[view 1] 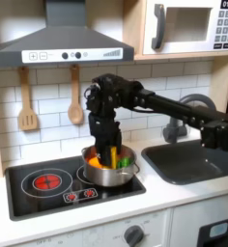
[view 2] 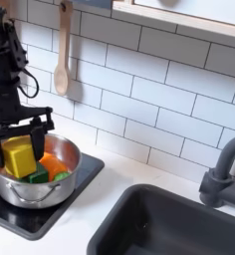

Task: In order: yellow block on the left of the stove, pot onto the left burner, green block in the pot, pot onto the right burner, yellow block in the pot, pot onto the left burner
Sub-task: 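Put the yellow block in the pot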

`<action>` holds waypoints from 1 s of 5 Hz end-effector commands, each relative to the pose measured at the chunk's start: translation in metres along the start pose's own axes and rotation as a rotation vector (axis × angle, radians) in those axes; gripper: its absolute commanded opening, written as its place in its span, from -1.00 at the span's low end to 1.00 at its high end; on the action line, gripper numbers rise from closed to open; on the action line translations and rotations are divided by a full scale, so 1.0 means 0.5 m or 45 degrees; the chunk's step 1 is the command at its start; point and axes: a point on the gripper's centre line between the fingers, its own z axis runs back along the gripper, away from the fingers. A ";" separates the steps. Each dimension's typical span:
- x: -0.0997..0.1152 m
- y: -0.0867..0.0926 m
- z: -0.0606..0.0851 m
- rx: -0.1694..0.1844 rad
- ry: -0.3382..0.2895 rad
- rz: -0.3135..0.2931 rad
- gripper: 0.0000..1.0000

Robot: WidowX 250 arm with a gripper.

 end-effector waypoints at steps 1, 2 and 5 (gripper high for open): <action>0.000 -0.002 -0.009 0.023 -0.002 -0.023 -1.00; -0.002 0.001 -0.022 0.042 0.011 -0.040 -1.00; -0.001 0.004 -0.013 0.035 -0.005 -0.046 1.00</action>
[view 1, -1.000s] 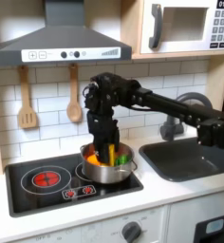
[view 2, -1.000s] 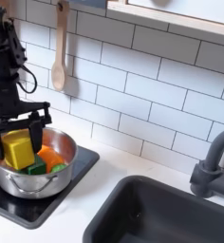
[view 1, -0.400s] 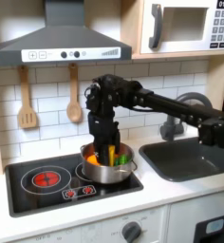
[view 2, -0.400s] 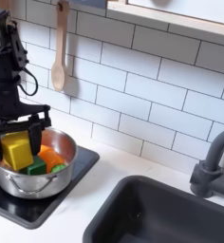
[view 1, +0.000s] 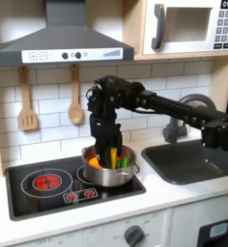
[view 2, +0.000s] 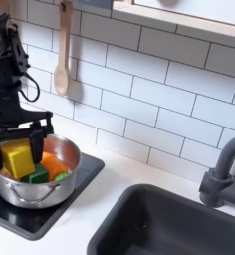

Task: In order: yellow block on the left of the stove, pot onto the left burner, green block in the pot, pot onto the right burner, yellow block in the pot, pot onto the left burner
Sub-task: 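Put the yellow block in the pot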

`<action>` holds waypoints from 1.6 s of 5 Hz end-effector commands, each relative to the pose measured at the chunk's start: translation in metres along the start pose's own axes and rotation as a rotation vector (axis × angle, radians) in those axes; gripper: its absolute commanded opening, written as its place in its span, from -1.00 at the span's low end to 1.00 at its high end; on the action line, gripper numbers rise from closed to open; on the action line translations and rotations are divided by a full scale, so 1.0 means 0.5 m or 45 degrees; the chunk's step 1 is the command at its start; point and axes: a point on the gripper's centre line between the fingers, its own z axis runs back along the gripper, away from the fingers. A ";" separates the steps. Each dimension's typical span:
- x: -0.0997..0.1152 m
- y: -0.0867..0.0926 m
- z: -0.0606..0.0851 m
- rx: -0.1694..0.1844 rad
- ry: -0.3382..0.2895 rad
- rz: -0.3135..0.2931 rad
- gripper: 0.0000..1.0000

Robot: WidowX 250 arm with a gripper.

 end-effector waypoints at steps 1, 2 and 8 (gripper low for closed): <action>-0.002 -0.005 -0.018 0.009 0.029 -0.019 1.00; -0.002 -0.004 -0.015 0.005 0.031 -0.014 1.00; 0.015 -0.012 0.030 -0.020 -0.033 -0.026 -1.00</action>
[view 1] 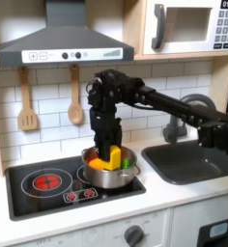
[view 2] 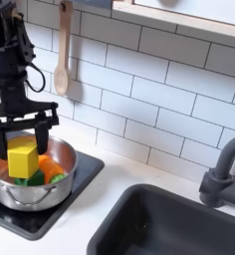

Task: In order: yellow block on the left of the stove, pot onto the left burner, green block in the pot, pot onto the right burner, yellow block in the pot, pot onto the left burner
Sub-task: 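Put the yellow block in the pot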

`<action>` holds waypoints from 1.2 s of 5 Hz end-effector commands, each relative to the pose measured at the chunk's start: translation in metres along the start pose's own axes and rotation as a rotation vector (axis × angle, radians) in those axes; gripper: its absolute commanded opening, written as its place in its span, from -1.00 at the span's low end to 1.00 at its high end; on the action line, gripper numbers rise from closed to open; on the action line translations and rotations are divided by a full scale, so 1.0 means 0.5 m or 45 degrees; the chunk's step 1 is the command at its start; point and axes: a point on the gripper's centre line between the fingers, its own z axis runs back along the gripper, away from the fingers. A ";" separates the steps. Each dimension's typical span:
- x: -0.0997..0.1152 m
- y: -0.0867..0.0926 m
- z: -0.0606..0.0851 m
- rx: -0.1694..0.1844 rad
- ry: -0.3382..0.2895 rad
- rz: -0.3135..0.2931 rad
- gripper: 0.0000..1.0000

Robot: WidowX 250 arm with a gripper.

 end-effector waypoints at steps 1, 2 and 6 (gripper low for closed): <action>0.007 -0.001 0.016 -0.015 -0.024 0.003 -1.00; 0.008 -0.005 0.017 -0.014 -0.032 -0.010 -1.00; 0.075 0.030 -0.002 0.031 -0.077 0.051 -1.00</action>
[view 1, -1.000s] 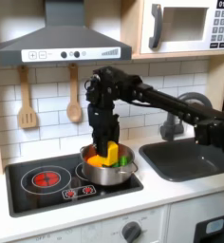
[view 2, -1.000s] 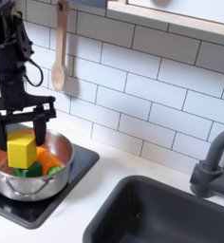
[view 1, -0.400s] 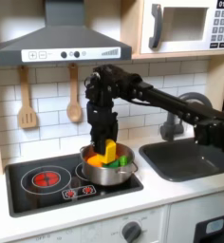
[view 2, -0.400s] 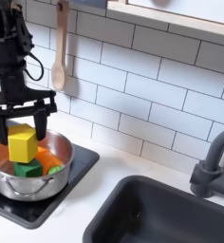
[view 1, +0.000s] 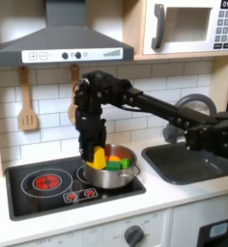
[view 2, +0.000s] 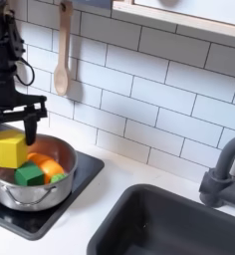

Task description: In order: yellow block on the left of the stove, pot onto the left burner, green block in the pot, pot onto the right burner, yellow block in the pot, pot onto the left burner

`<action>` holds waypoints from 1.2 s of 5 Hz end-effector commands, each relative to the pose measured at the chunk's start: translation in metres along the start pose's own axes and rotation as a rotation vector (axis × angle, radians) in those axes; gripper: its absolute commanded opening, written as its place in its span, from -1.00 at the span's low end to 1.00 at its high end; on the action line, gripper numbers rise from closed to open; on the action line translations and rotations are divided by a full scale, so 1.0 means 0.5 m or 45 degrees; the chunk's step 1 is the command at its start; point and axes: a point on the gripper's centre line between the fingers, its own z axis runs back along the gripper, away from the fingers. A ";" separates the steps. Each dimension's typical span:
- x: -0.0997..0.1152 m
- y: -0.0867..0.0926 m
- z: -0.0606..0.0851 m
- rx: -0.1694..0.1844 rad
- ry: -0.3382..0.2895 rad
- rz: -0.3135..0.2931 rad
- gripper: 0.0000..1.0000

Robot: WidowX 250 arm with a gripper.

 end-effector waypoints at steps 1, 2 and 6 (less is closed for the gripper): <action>0.014 -0.003 -0.001 0.000 0.003 0.018 -1.00; 0.006 -0.003 -0.010 -0.005 0.027 0.019 1.00; -0.002 -0.014 0.002 -0.037 0.027 0.017 1.00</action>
